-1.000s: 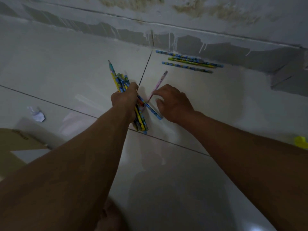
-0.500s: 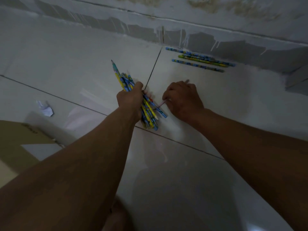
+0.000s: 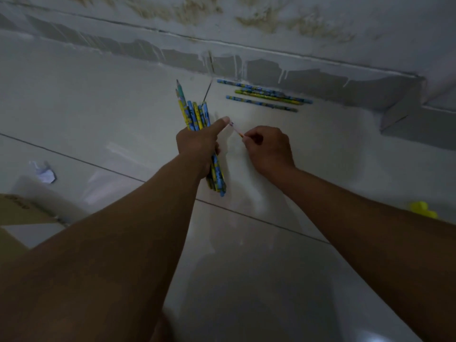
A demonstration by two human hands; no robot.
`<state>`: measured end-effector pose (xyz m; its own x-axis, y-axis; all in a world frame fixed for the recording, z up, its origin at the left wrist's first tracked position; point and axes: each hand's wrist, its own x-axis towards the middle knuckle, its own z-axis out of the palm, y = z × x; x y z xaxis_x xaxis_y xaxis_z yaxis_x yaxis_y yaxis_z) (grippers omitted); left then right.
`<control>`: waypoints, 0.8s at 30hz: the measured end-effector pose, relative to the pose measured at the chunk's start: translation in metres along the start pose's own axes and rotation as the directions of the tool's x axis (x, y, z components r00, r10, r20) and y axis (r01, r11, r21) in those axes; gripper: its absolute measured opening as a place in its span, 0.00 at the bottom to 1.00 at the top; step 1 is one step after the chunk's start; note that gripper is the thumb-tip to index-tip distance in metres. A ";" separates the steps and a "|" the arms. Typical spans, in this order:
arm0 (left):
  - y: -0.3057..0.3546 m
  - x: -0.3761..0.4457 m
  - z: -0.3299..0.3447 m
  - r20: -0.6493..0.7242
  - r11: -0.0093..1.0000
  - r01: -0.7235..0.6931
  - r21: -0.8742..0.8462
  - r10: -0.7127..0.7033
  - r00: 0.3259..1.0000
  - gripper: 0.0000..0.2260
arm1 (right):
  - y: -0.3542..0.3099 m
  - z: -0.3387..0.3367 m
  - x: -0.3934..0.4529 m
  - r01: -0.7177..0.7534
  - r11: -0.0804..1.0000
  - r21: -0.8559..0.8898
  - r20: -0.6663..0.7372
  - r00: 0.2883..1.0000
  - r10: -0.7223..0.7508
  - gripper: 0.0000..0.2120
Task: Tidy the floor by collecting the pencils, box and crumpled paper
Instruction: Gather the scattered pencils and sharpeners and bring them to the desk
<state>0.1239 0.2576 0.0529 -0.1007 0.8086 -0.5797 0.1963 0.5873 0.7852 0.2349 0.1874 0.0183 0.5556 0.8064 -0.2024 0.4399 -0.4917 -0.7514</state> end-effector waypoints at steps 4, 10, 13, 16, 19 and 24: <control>0.007 -0.012 0.010 0.022 0.999 0.032 -0.024 -0.032 0.999 0.18 | -0.014 -0.005 0.002 -0.044 0.975 0.218 0.058 0.998 0.031 0.08; 0.013 -0.020 0.013 -0.046 0.997 -0.006 -0.072 0.003 0.999 0.17 | -0.016 -0.013 0.002 -0.123 0.904 0.410 0.105 0.991 0.088 0.10; 0.008 -0.024 0.016 -0.039 0.997 -0.031 -0.071 0.028 0.999 0.15 | -0.015 -0.022 -0.005 -0.175 0.848 0.500 0.188 0.978 0.091 0.09; 0.007 -0.029 0.025 -0.026 0.997 -0.029 -0.065 0.027 0.999 0.15 | -0.009 -0.023 -0.010 -0.168 0.854 0.492 0.190 0.978 0.083 0.07; 0.009 -0.027 0.041 -0.063 0.999 -0.036 -0.024 0.034 0.997 0.12 | -0.005 -0.025 -0.004 -0.151 0.859 0.489 0.147 0.985 0.090 0.06; 0.012 -0.011 0.061 -0.067 1.000 -0.002 -0.014 0.001 0.998 0.10 | 0.001 -0.030 0.014 -0.087 0.896 0.436 0.077 0.995 0.059 0.06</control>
<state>0.1865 0.2535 0.0558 -0.1653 0.8099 -0.5628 0.1832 0.5859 0.7894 0.2637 0.1885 0.0335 0.5245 0.7990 -0.2943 0.0381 -0.3673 -0.9293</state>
